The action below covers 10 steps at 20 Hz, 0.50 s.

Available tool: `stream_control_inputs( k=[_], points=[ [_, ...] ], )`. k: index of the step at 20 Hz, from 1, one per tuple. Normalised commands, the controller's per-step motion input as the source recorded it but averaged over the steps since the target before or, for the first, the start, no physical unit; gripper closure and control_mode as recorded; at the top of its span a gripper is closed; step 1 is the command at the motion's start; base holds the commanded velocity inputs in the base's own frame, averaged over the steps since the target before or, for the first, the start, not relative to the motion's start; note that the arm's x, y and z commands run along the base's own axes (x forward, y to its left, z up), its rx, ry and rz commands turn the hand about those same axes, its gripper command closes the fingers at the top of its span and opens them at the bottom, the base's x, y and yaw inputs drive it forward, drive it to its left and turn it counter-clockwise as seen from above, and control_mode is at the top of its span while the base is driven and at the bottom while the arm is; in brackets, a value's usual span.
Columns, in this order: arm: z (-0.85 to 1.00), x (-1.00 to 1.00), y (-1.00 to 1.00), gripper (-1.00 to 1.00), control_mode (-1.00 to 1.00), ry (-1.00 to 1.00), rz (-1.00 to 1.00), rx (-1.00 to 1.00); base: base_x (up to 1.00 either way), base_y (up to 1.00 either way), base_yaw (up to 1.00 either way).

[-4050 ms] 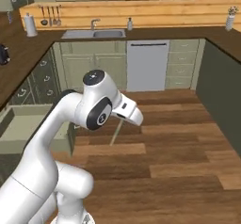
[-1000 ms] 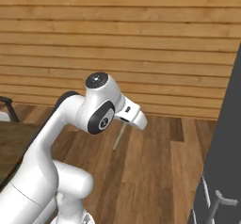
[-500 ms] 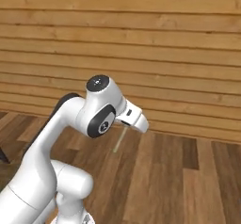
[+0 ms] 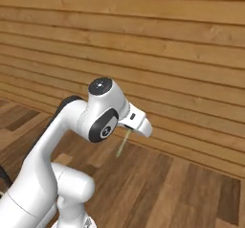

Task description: Take a straw from the drawer in front and place it inside the glass cup on the dining counter.

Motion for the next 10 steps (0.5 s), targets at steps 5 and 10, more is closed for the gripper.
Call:
stream_control_inputs(
  k=[5,10],
  points=[
    [0.0,0.0,0.0,1.0,1.0,0.0,0.0,0.0,0.67,0.0,0.46],
    [0.0,0.0,0.0,1.0,1.0,0.0,0.0,0.0,0.63,0.0,0.47]
  ],
)
